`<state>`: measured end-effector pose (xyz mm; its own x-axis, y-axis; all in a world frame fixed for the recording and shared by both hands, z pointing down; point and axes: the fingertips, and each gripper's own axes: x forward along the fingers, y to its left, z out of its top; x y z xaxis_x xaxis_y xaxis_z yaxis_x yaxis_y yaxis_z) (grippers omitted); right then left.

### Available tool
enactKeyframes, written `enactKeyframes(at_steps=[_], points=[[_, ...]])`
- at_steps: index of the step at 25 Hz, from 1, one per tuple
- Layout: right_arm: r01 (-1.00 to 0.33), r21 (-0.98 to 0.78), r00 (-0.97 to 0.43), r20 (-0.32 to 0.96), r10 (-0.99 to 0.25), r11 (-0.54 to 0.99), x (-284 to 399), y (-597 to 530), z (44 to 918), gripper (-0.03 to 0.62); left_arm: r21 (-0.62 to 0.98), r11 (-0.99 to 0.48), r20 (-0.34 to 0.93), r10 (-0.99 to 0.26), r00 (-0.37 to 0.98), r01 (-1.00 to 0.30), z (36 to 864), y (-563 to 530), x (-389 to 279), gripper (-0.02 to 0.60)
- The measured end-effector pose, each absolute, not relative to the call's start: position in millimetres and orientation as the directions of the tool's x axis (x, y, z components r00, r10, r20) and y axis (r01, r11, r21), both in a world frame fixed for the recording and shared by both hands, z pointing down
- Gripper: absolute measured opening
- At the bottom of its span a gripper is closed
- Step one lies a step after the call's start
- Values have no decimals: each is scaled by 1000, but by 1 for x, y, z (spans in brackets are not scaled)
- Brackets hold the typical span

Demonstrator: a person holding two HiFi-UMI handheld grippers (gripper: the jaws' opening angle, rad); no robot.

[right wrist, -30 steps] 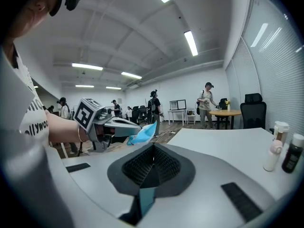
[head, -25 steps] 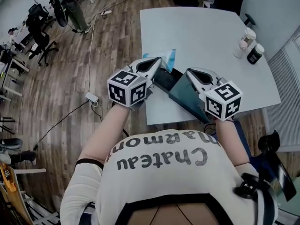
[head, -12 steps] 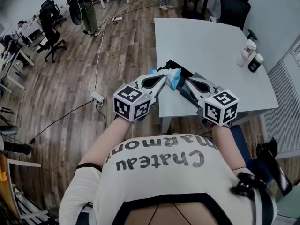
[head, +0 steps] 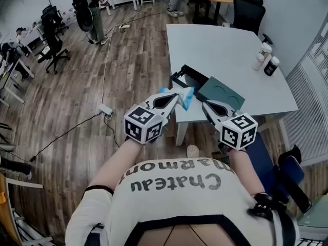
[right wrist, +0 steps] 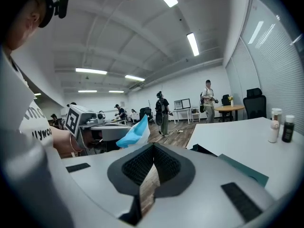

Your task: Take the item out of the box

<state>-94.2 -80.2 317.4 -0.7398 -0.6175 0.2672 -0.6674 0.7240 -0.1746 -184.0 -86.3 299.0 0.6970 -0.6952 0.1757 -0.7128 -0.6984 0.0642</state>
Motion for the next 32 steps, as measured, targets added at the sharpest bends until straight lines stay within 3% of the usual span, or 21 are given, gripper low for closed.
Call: enactKeyframes(at_steps=[10,21,32], points=[[-727,-167,-685,245,-686,666,-66,-59,315,-2,12,-715,184,-685,704,-699,306,-57,-164,21],[-685,-151,-728,196,-658,713,-39,-71,296,-2,-68,-676,196,-730,654,-734,294,-55,-143,21],[-670,-167,-739,251,-626,724,16,-69,301,-2,42,-612,181,-772,609,-789,300,-43,-109,21]])
